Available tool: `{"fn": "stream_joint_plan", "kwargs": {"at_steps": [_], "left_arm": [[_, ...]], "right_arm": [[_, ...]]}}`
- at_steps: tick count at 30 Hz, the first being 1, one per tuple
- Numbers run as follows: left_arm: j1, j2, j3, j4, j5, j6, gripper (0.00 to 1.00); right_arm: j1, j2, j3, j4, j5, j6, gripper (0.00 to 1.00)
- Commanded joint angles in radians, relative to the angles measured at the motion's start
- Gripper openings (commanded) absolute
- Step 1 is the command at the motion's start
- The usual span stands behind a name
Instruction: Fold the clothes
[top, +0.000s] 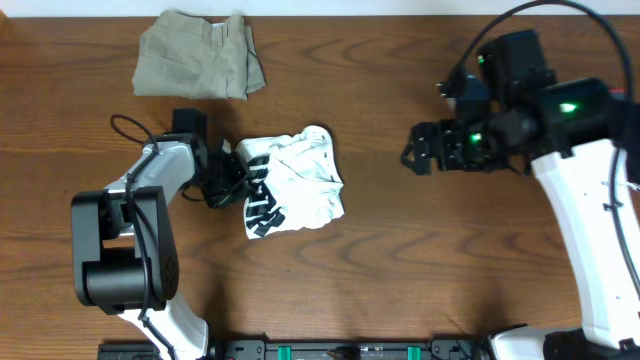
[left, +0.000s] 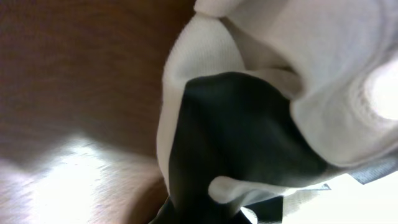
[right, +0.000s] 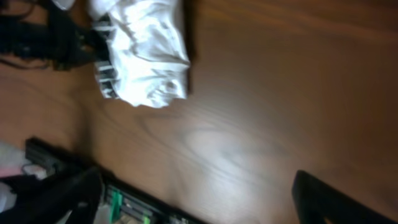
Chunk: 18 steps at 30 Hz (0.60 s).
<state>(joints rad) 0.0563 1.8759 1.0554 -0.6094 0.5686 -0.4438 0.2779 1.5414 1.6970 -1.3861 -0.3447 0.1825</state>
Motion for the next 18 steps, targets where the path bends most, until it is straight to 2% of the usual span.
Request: {"fn": "stream_joint_plan", "kwargs": {"at_steps": [1,5,7,12,18], "left_arm": [[0.007,0.010,-0.005,-0.025,-0.083,-0.029,0.06],[0.005,0.010,-0.005,-0.042,-0.083,-0.029,0.06],[0.005,0.010,-0.005,-0.045,-0.084,-0.029,0.06],[0.005,0.010,-0.005,-0.049,-0.083,-0.029,0.06],[0.005,0.010,-0.005,-0.065,-0.084,-0.027,0.06]], "right_arm": [[0.058,0.000,-0.162,0.159,-0.211,-0.031,0.87],[0.159,0.024,-0.365,0.488,-0.342,0.016,0.59],[0.223,0.053,-0.439,0.649,-0.348,0.086,0.45],[0.339,0.163,-0.487,0.879,-0.350,0.180,0.16],[0.404,0.330,-0.487,0.994,-0.364,0.240,0.10]]}}
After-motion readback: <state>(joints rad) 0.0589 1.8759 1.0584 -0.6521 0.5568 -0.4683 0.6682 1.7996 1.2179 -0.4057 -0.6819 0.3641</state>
